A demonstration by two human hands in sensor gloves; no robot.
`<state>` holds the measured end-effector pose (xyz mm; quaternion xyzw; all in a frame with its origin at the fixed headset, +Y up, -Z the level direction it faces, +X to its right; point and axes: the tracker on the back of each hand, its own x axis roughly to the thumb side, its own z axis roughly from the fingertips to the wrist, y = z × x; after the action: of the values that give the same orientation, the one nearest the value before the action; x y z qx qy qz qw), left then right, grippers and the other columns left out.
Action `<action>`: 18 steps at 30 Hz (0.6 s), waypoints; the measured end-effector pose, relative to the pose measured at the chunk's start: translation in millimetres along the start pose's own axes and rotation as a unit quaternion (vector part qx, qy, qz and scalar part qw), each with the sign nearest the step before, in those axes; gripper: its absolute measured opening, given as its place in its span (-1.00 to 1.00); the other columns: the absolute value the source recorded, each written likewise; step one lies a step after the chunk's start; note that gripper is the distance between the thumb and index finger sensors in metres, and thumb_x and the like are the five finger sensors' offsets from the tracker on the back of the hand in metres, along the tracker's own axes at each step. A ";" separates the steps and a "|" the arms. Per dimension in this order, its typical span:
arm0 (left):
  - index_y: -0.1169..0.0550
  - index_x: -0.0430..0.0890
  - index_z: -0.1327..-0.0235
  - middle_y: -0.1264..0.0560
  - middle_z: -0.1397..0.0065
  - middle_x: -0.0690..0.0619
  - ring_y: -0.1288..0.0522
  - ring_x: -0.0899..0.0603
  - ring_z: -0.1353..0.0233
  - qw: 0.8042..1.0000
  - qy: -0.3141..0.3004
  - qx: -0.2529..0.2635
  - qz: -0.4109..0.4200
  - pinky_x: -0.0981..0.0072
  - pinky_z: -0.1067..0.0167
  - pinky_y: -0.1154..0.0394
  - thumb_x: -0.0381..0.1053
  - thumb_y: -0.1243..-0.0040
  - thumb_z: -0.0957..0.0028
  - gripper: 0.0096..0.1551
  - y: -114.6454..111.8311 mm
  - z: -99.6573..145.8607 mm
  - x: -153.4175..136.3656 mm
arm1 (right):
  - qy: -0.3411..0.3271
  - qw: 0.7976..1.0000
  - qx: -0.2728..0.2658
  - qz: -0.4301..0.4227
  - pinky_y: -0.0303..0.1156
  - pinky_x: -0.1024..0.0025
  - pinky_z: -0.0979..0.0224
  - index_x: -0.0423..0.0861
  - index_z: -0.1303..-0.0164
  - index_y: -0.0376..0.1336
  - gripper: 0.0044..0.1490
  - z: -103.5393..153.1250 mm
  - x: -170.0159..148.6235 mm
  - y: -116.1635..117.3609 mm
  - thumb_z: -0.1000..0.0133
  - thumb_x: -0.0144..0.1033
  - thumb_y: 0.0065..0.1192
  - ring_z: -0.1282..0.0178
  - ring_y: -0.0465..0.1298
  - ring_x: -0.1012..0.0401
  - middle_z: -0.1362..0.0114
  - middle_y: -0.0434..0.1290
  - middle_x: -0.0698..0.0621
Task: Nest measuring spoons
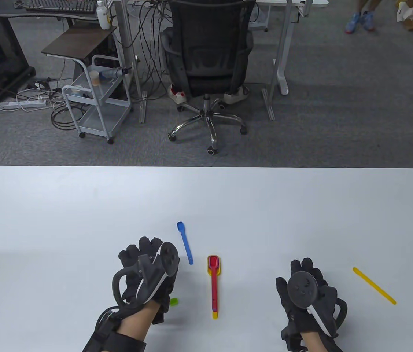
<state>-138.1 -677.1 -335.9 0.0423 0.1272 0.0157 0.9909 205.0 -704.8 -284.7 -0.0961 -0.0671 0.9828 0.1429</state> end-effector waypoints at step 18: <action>-0.56 0.05 -0.44 -0.45 -0.63 -0.03 -0.48 -0.42 -0.62 0.998 0.019 -0.043 -0.041 -0.33 -0.55 -0.27 0.46 -0.35 0.12 -0.12 -18.4 -30.0 57.5 | -0.001 1.000 0.009 -0.001 0.21 -0.34 -0.49 -0.20 -0.59 0.22 -0.11 1.6 0.2 0.1 -0.14 0.07 0.18 -0.59 0.29 -0.40 -0.76 0.18 -0.37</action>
<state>-89.7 -690.6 -380.8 -0.0057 0.1464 -0.0186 0.9890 204.5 -705.0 -283.3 -0.0941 -0.0589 0.9833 0.1443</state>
